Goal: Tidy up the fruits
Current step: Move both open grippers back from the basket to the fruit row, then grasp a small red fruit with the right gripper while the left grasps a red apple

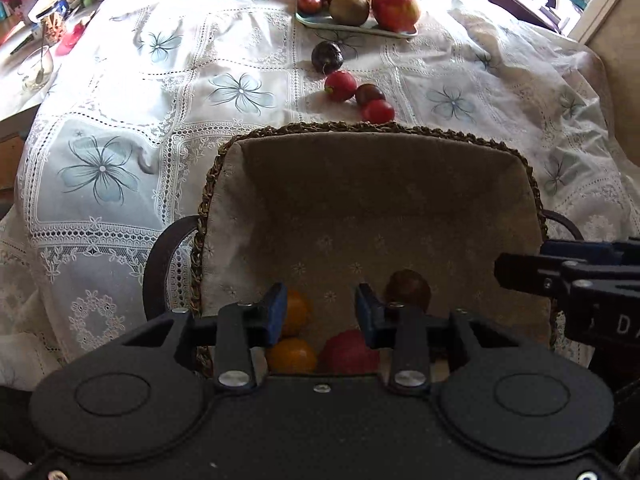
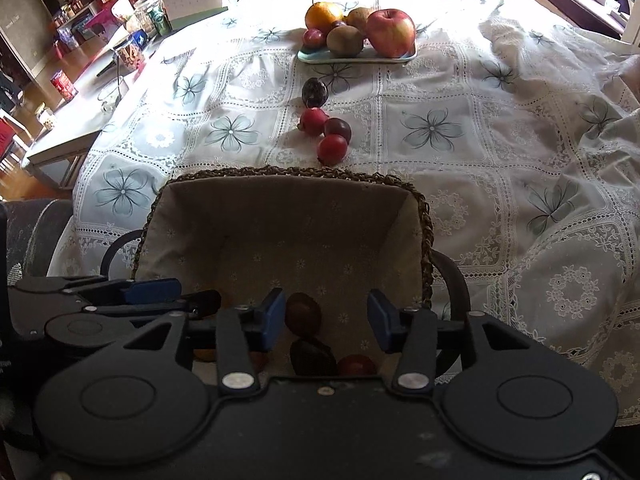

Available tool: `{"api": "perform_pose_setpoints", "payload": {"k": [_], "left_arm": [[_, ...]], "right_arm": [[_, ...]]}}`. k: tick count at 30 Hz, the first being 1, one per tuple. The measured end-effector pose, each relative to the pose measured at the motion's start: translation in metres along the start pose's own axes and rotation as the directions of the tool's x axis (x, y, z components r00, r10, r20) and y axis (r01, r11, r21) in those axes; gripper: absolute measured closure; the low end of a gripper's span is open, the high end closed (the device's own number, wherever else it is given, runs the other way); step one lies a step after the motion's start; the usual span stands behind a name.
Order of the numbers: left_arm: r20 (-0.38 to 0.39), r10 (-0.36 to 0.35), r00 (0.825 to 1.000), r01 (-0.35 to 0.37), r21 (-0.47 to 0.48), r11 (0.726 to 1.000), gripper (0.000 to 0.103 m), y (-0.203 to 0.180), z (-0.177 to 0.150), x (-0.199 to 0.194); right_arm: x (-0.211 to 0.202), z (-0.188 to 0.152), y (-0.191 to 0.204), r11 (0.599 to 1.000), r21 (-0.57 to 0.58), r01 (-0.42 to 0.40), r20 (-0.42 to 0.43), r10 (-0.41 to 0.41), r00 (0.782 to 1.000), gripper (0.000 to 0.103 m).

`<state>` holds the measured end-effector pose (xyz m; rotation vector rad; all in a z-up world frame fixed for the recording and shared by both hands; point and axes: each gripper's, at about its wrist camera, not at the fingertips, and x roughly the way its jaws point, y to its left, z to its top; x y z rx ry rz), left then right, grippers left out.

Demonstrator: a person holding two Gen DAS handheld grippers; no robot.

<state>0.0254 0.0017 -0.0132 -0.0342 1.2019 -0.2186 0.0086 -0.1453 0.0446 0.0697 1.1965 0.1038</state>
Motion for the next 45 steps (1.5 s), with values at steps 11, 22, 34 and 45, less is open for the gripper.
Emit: {"api": "perform_pose_setpoints", "payload": {"k": [11, 22, 34, 45], "left_arm": [[0.065, 0.033, 0.997, -0.033, 0.007, 0.999, 0.058, 0.008, 0.046, -0.018], [0.078, 0.163, 0.984, -0.157, -0.084, 0.984, 0.057, 0.027, 0.127, 0.023], [-0.011, 0.172, 0.985, -0.172, -0.088, 0.981, 0.058, 0.036, 0.142, 0.058], [0.009, 0.192, 0.981, -0.191, -0.066, 0.979, 0.058, 0.037, 0.158, 0.063]], "right_arm": [[0.004, 0.052, -0.002, 0.988, -0.025, 0.150, -0.003, -0.150, 0.989, 0.054], [0.073, 0.132, -0.014, 0.991, 0.110, 0.071, -0.024, -0.069, 0.997, 0.054], [0.158, 0.159, 0.002, 0.986, 0.143, 0.082, -0.141, -0.061, 0.988, 0.054], [0.183, 0.157, 0.005, 0.985, 0.118, 0.123, -0.144, -0.106, 0.984, 0.069]]}}
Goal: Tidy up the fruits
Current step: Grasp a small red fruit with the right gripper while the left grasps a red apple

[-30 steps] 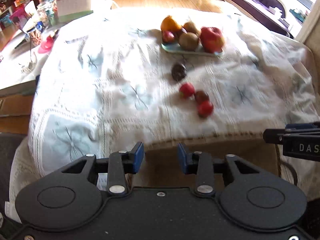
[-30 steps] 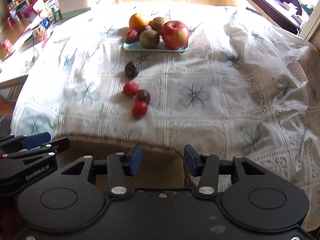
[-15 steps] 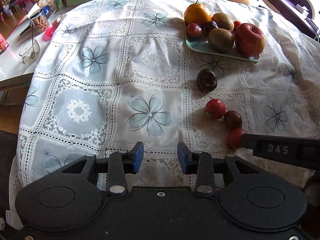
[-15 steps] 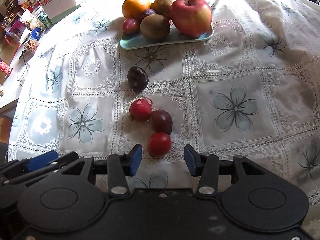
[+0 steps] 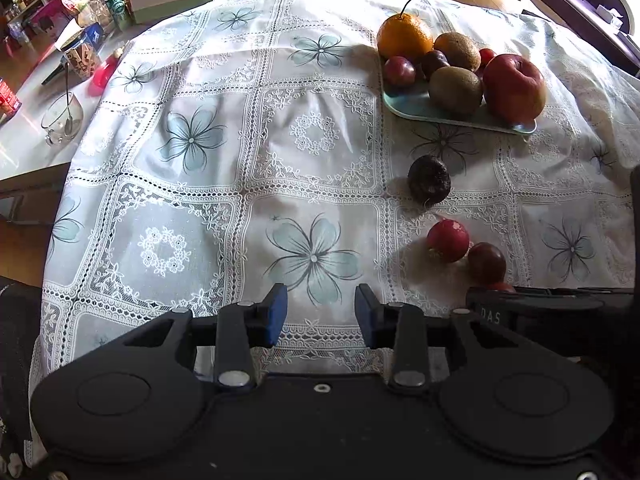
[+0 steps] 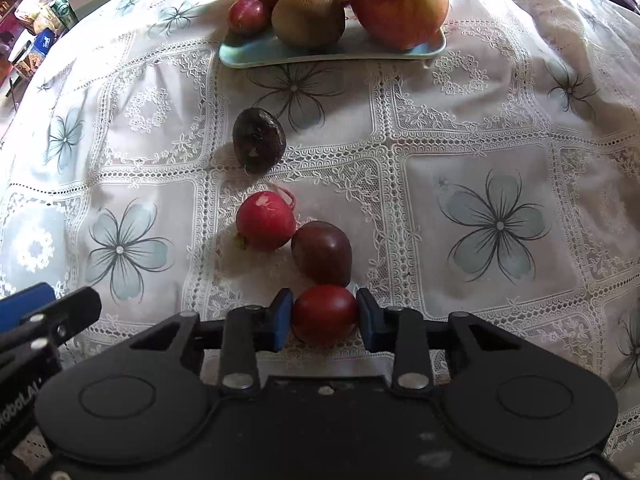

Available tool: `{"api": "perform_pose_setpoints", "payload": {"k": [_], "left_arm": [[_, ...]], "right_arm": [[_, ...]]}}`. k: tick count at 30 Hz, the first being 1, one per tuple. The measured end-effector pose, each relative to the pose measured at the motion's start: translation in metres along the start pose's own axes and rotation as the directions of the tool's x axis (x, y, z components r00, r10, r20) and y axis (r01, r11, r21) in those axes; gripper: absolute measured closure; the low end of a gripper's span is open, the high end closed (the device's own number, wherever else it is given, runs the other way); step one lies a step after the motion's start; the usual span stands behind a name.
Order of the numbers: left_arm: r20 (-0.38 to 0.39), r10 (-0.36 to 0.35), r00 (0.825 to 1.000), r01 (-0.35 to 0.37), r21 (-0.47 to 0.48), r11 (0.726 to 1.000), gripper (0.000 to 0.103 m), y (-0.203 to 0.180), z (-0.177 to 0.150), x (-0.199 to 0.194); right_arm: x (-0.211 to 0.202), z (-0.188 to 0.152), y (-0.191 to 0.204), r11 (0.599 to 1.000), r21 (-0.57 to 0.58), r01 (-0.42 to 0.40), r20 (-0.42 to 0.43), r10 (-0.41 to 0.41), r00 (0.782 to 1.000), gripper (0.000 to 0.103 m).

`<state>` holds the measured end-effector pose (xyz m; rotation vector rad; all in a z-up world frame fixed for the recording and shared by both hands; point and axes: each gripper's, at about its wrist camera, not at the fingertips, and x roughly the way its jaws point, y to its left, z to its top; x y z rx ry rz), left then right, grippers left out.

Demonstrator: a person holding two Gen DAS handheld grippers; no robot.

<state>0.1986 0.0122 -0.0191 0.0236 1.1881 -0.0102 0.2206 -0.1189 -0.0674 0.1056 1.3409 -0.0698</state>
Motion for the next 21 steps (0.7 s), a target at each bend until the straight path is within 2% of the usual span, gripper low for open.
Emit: {"api": "perform_pose_setpoints", "payload": {"k": [6, 10, 14, 17, 21], "left_arm": [[0.040, -0.032, 0.999, 0.030, 0.043, 0.999, 0.058, -0.020, 0.013, 0.003], [0.028, -0.088, 0.996, 0.086, 0.060, 0.994, 0.058, -0.039, 0.023, 0.015], [0.044, -0.135, 0.990, 0.132, 0.077, 0.988, 0.058, -0.060, 0.030, 0.027], [0.075, -0.139, 0.987, 0.131, 0.103, 0.986, 0.058, -0.073, 0.031, 0.036], [0.068, -0.149, 0.987, 0.143, 0.077, 0.987, 0.058, -0.073, 0.031, 0.051]], "right_arm": [[-0.025, -0.007, -0.033, 0.999, 0.051, -0.010, 0.123, 0.004, 0.992, 0.069], [-0.032, -0.006, -0.059, 0.990, 0.134, -0.049, 0.160, 0.028, 0.987, 0.068], [-0.028, -0.006, -0.071, 0.984, 0.172, -0.053, 0.162, 0.025, 0.987, 0.068], [-0.024, -0.007, -0.076, 0.980, 0.191, -0.047, 0.159, 0.016, 0.987, 0.068], [-0.022, -0.010, -0.080, 0.979, 0.203, -0.032, 0.160, -0.001, 0.987, 0.068]]}}
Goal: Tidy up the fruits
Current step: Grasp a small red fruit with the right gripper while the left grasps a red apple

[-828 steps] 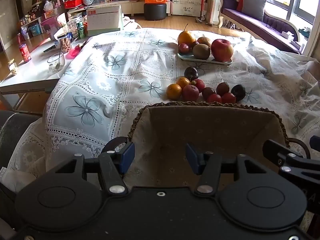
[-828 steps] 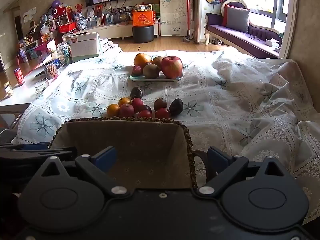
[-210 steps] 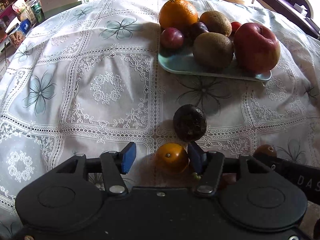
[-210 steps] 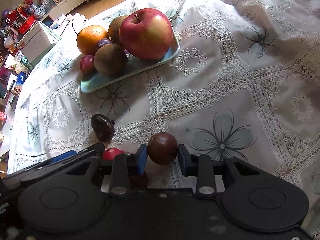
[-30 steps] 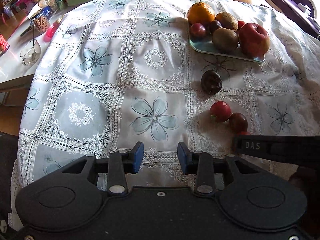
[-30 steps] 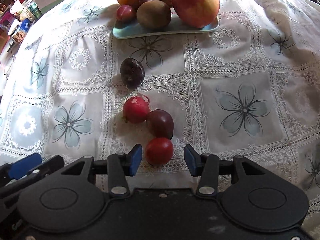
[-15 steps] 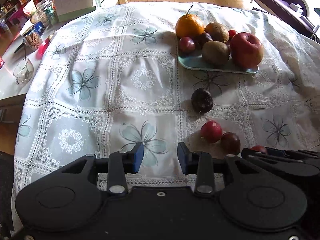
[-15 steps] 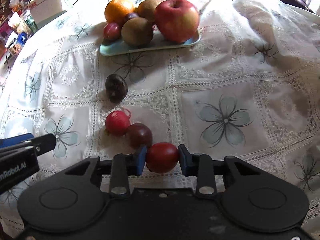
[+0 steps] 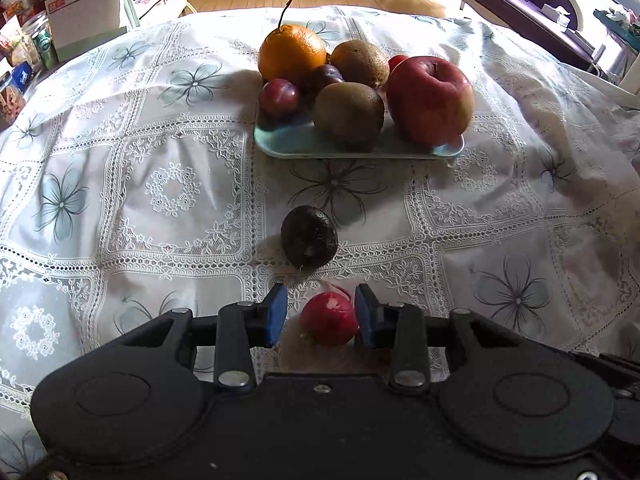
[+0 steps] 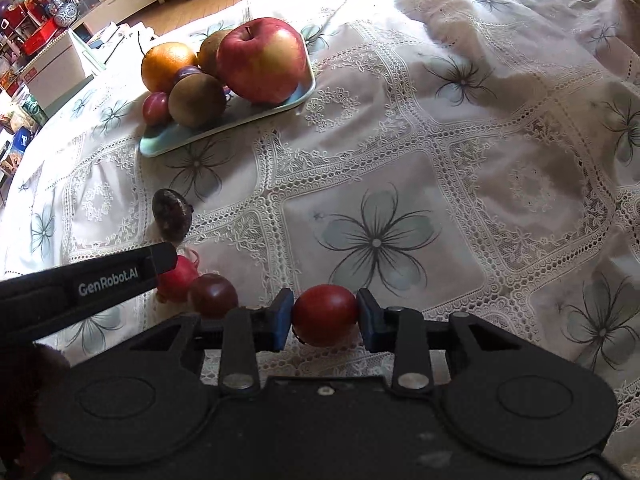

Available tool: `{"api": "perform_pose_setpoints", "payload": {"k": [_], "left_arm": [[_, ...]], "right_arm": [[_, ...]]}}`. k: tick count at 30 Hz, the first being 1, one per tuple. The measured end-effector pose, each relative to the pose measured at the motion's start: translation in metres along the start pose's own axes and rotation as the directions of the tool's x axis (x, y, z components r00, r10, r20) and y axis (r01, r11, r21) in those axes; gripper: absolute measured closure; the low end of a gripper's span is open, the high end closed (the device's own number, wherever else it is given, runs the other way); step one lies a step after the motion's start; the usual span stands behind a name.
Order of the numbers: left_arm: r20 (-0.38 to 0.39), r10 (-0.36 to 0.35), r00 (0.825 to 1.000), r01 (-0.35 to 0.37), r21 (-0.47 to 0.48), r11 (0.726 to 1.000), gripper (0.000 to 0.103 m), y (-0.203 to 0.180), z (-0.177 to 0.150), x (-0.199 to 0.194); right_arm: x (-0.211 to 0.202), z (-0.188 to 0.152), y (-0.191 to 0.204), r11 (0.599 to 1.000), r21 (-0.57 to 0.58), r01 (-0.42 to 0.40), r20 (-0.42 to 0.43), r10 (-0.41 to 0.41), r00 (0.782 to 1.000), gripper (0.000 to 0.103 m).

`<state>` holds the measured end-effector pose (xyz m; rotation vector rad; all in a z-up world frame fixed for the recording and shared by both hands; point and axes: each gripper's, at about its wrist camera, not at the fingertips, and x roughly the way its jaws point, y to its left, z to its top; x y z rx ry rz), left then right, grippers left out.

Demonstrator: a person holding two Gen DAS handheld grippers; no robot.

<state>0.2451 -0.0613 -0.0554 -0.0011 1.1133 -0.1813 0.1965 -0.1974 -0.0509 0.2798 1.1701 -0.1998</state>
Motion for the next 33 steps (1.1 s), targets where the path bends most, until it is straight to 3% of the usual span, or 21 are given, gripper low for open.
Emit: {"api": "perform_pose_setpoints", "payload": {"k": [8, 14, 20, 28, 30, 31, 32, 33], "left_arm": [[0.006, -0.018, 1.000, 0.018, -0.046, 0.999, 0.058, 0.013, -0.002, 0.008], [0.002, -0.013, 1.000, 0.013, 0.041, 0.999, 0.057, 0.000, -0.005, 0.009], [-0.060, -0.017, 0.998, 0.019, 0.046, 0.999, 0.049, -0.001, -0.002, 0.021], [-0.073, 0.003, 0.997, 0.001, 0.054, 0.999, 0.043, -0.004, 0.001, 0.030], [-0.083, -0.010, 0.997, 0.013, 0.041, 0.999, 0.044, 0.000, 0.001, 0.032], [-0.088, -0.037, 0.995, 0.040, 0.028, 0.999, 0.047, 0.002, 0.002, 0.034], [-0.092, -0.083, 0.992, 0.084, 0.014, 0.996, 0.057, 0.006, 0.002, 0.034], [-0.094, -0.105, 0.990, 0.106, 0.001, 0.994, 0.058, 0.009, 0.002, 0.033]], "right_arm": [[0.004, -0.001, -0.001, 1.000, 0.001, 0.000, 0.004, 0.000, 1.000, 0.068], [0.002, -0.003, 0.000, 1.000, -0.007, 0.006, 0.022, -0.006, 1.000, 0.068], [0.002, -0.003, 0.000, 1.000, -0.016, 0.008, 0.025, -0.008, 1.000, 0.068], [0.004, -0.003, 0.002, 0.999, -0.030, 0.017, 0.023, -0.016, 1.000, 0.068], [0.004, -0.003, 0.003, 0.999, -0.033, 0.019, 0.025, -0.019, 1.000, 0.068], [0.003, -0.003, 0.003, 0.999, -0.035, 0.019, 0.026, -0.019, 0.999, 0.068], [0.003, -0.003, 0.003, 0.999, -0.039, 0.019, 0.030, -0.018, 0.999, 0.068], [0.002, -0.003, 0.003, 0.999, -0.042, 0.017, 0.034, -0.016, 0.999, 0.068]]}}
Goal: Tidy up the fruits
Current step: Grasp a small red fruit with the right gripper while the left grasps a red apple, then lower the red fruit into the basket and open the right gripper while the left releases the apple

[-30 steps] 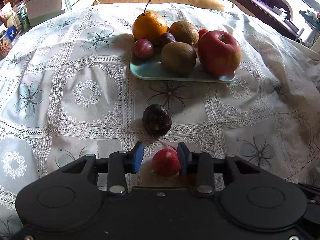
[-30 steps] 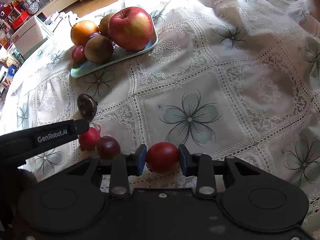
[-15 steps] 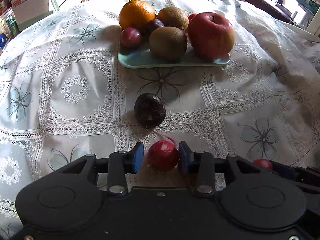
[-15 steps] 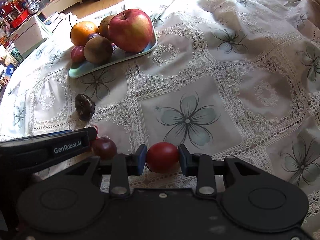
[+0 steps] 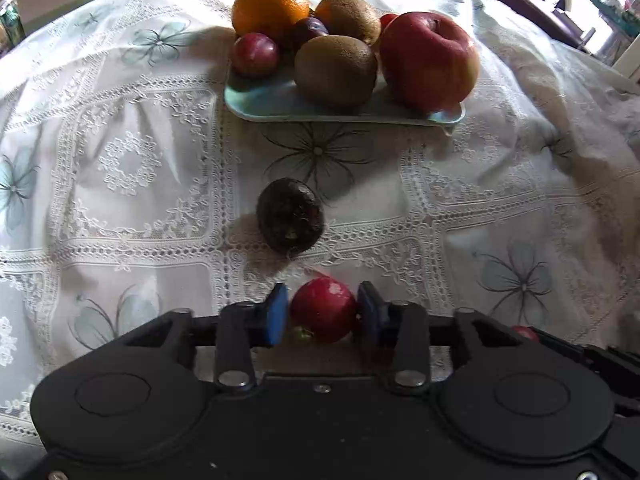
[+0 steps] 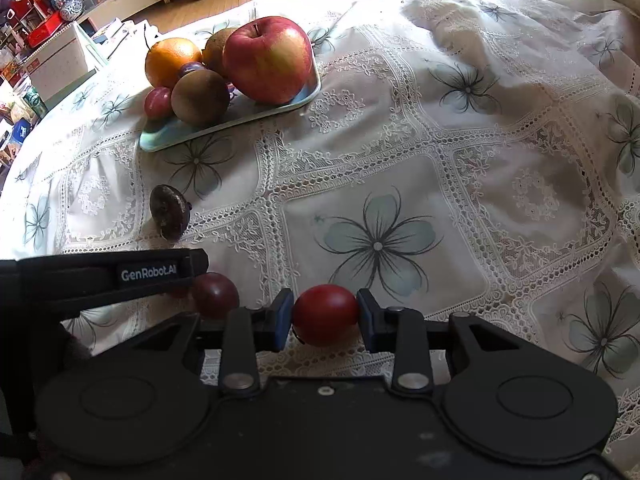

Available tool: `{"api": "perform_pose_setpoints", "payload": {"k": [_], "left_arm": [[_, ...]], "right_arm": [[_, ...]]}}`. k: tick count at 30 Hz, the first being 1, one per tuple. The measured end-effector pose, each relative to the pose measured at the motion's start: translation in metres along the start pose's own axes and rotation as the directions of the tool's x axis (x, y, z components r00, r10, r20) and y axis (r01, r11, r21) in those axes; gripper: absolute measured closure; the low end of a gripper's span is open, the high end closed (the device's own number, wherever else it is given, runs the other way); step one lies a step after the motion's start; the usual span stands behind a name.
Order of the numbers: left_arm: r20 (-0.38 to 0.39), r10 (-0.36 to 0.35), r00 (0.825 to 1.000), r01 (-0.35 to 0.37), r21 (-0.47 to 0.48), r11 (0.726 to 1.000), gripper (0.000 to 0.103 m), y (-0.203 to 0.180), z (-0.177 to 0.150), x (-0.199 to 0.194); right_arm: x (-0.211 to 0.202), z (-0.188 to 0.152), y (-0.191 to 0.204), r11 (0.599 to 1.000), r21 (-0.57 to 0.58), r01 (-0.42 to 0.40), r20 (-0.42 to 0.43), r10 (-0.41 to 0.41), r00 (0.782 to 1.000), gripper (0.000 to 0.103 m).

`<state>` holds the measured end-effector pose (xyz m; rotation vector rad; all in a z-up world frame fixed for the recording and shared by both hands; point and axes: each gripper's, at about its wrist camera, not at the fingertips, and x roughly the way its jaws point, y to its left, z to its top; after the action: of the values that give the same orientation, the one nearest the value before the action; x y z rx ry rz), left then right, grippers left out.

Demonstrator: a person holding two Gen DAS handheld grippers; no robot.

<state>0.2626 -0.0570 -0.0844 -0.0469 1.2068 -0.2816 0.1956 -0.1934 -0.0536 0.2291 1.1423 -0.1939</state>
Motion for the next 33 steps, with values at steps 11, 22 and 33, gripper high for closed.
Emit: {"api": "perform_pose_setpoints", "payload": {"k": [11, 22, 33], "left_arm": [[0.060, 0.090, 0.994, -0.079, -0.156, 0.985, 0.058, 0.017, -0.003, -0.047], [0.236, 0.089, 0.968, -0.059, -0.133, 0.989, 0.058, 0.016, -0.052, -0.184], [0.235, 0.030, 0.971, -0.022, -0.036, 0.999, 0.058, -0.006, -0.148, -0.185]], "right_arm": [[-0.033, 0.002, 0.002, 1.000, 0.011, -0.013, 0.078, 0.012, 0.997, 0.068], [-0.158, -0.030, -0.004, 0.978, -0.034, -0.206, 0.156, 0.209, 0.965, 0.068], [-0.183, -0.116, -0.018, 0.965, -0.156, -0.211, 0.027, 0.218, 0.976, 0.068]]}}
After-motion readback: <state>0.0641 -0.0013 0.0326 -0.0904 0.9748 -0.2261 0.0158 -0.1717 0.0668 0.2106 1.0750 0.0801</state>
